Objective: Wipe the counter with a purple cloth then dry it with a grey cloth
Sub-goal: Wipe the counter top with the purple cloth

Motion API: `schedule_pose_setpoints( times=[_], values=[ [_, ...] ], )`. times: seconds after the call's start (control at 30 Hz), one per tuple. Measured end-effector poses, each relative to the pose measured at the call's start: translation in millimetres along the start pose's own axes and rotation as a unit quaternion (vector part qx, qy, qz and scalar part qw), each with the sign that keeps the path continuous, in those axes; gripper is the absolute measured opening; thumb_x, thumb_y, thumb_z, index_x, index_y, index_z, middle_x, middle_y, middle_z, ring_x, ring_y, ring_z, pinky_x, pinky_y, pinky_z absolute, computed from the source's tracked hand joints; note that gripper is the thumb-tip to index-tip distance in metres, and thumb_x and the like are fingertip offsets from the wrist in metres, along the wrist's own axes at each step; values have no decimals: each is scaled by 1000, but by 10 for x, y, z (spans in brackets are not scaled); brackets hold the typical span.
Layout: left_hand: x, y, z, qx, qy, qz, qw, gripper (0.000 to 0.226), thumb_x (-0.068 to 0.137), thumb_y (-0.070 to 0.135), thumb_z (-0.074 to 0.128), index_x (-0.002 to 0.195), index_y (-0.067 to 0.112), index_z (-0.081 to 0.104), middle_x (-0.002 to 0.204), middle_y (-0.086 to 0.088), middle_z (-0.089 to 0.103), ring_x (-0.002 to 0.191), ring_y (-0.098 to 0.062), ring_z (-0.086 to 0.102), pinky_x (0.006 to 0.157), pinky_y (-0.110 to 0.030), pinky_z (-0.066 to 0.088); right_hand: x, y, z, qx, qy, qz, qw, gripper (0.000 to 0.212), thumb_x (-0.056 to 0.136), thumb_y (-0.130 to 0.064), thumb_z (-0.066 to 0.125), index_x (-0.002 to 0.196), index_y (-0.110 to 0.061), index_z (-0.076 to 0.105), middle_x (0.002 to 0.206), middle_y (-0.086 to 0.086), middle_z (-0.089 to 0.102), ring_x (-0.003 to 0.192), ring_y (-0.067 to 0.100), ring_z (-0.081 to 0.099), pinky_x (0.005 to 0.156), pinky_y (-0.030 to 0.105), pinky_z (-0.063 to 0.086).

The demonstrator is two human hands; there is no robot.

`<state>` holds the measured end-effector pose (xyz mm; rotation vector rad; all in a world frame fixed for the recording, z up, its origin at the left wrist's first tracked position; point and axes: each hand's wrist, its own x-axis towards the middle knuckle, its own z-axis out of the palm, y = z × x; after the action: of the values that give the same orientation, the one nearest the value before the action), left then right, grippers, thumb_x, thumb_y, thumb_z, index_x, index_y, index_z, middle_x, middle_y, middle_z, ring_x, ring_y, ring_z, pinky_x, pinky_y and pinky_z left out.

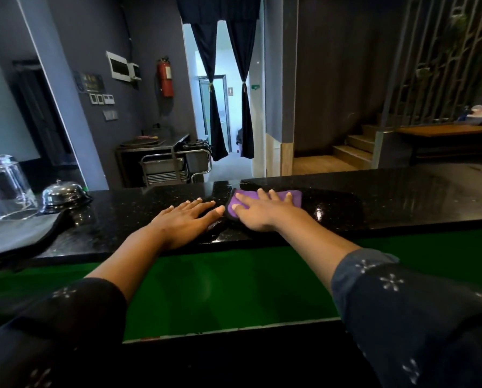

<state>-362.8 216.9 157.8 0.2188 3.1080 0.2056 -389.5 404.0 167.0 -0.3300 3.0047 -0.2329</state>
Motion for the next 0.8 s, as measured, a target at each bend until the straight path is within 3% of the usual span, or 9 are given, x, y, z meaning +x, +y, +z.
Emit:
schedule_pose_setpoints(
  times=[0.07, 0.13, 0.23, 0.33, 0.6, 0.7, 0.8],
  values=[
    [-18, 26, 4, -9, 2, 7, 1000, 92, 69, 83, -3, 149, 40, 11, 160, 4, 8, 147, -15, 5, 118, -44, 2, -124, 0, 25, -3, -5, -23, 1000, 57, 97, -59, 14, 151, -45, 2, 162, 6, -7, 148, 31, -6, 114, 60, -8],
    [-37, 35, -14, -43, 4, 11, 999, 78, 84, 74, 5, 150, 35, 14, 160, 2, 11, 147, -16, 8, 119, -41, 4, -231, 2, 62, -8, -9, -40, 999, 56, 97, -61, 14, 150, -47, 2, 162, 4, -8, 148, 30, -7, 114, 59, -8],
    [-6, -61, -141, -125, 14, -11, 992, 78, 87, 72, 14, 151, 28, 19, 159, 1, 16, 146, -20, 14, 118, -39, 8, -241, -67, 67, -14, -11, -33, 999, 57, 96, -61, 13, 150, -47, 2, 162, 4, -9, 148, 30, -8, 114, 59, -10],
    [85, -182, -125, -45, 20, -59, 997, 76, 88, 69, 10, 151, 28, 15, 160, -3, 10, 147, -21, 9, 119, -44, 5, -55, -237, 24, -4, -11, -7, 1000, 58, 97, -60, 14, 151, -43, 1, 162, 7, -10, 148, 32, -10, 113, 61, -11],
    [195, -321, 6, -54, 26, -47, 997, 122, 51, 93, -13, 152, 27, 7, 160, 1, 7, 147, -13, 5, 118, -40, 0, 823, -791, -32, -86, -15, 45, 995, 67, 98, -56, 27, 153, -33, -5, 160, 19, -11, 146, 39, -13, 108, 68, -10],
    [195, -316, 13, -51, 20, -47, 997, 126, 48, 95, -10, 152, 24, 4, 160, 3, 5, 146, -11, 4, 118, -38, -1, 1040, -753, -91, -49, -15, 26, 998, 65, 98, -59, 23, 153, -34, 0, 161, 14, -10, 146, 40, -13, 107, 70, -11],
    [184, -329, -3, -68, 21, -48, 996, 117, 58, 93, -4, 152, 24, 1, 160, 2, 5, 146, -10, 3, 119, -37, -1, 1188, -500, -143, -20, -7, 29, 999, 64, 96, -62, 19, 153, -38, 3, 162, 10, -6, 146, 38, -10, 106, 72, -10]
  ],
)
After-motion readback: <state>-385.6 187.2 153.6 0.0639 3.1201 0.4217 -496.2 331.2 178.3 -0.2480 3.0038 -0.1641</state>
